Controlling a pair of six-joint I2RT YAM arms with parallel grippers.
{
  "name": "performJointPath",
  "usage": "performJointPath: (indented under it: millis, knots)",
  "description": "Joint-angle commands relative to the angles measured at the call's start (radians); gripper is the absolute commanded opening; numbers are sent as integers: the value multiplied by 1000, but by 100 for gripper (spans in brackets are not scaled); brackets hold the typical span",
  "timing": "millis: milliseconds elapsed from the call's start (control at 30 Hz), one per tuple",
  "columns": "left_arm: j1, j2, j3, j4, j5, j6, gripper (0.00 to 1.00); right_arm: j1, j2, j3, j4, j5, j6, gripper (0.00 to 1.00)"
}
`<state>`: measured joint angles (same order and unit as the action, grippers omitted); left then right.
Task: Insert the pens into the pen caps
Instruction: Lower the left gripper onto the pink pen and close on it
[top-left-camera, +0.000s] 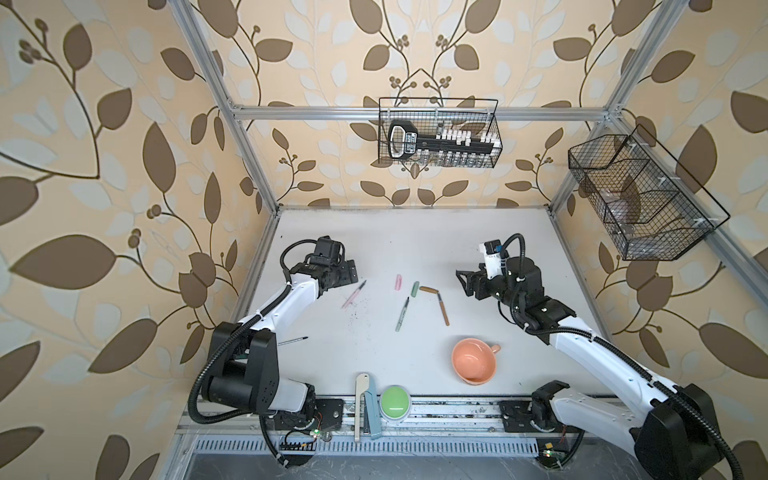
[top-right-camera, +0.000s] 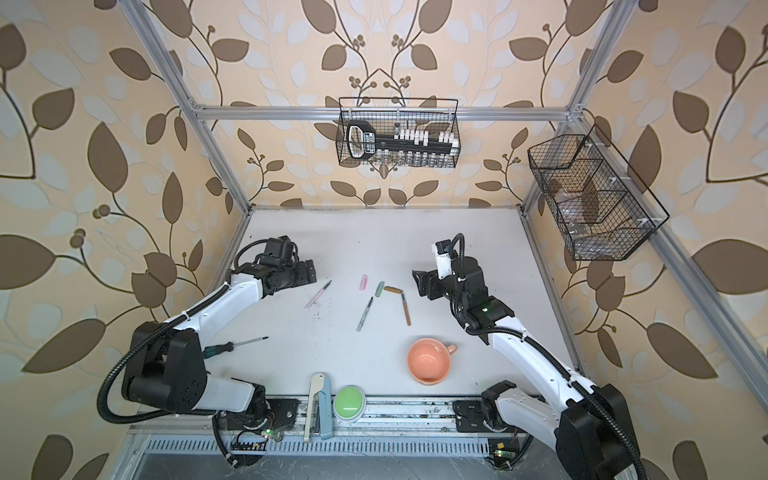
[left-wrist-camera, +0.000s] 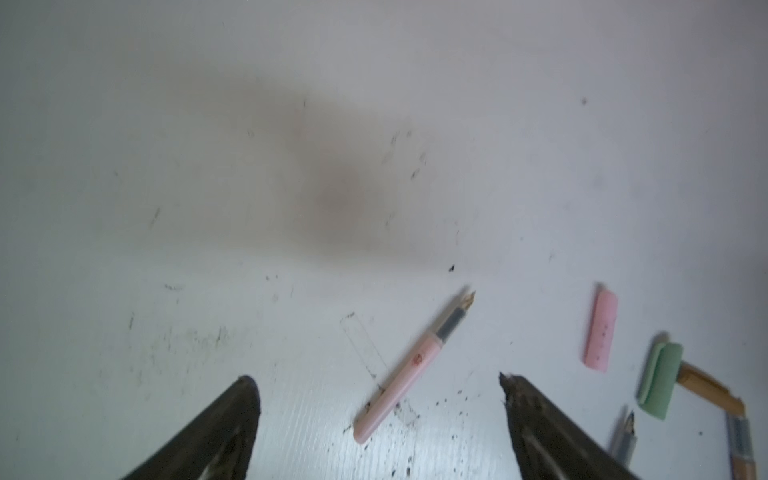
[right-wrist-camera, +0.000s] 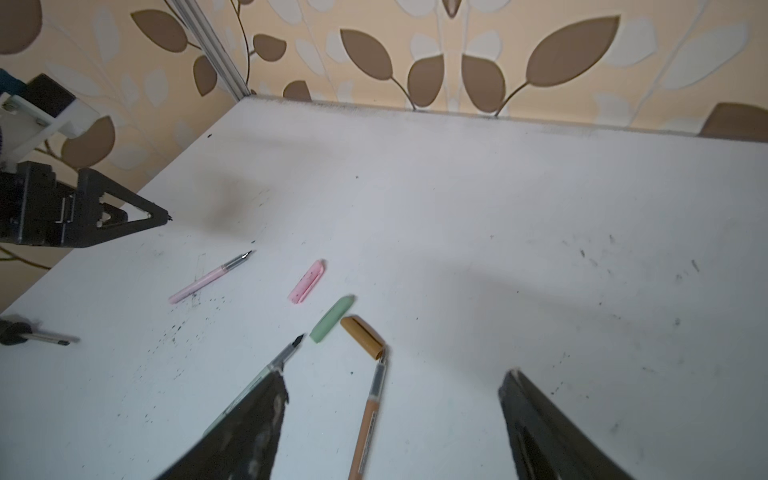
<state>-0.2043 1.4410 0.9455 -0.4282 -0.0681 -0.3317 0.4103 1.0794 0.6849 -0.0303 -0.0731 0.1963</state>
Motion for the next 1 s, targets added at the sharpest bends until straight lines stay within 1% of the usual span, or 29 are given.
performJointPath:
  millis: [0, 67, 133, 200, 300, 367, 433, 567, 800, 867, 967]
  knots:
    - [-57, 78, 64, -123, 25, 56, 91, 29, -18, -42, -43, -18, 58, 82]
    - [-86, 128, 95, -167, -24, 70, 91, 40, -17, -72, -8, -19, 92, 82]
    - [-88, 170, 118, -199, -19, 85, 90, 46, -13, -95, 20, -31, 124, 82]
    - [-88, 208, 142, -227, 1, 99, 89, 55, -12, -112, 37, -16, 149, 81]
    - [-89, 224, 153, -238, 9, 111, 87, 65, -12, -120, 37, 2, 161, 80]
    - [-88, 228, 151, -245, -35, 114, 88, 72, -15, -120, 31, 7, 161, 80]
    - [-89, 242, 162, -258, -46, 120, 88, 77, -20, -121, 30, 16, 164, 80]
    - [-89, 273, 171, -249, 34, 123, 88, 82, -23, -118, 30, 25, 164, 81]
    - [-88, 304, 174, -259, 55, 113, 86, 84, -15, -119, 27, 32, 167, 82]
    - [-89, 324, 183, -264, 54, 120, 84, 85, -9, -117, 28, 31, 169, 82]
    - [-89, 358, 200, -276, 54, 123, 77, 89, -2, -115, 31, 25, 167, 82]
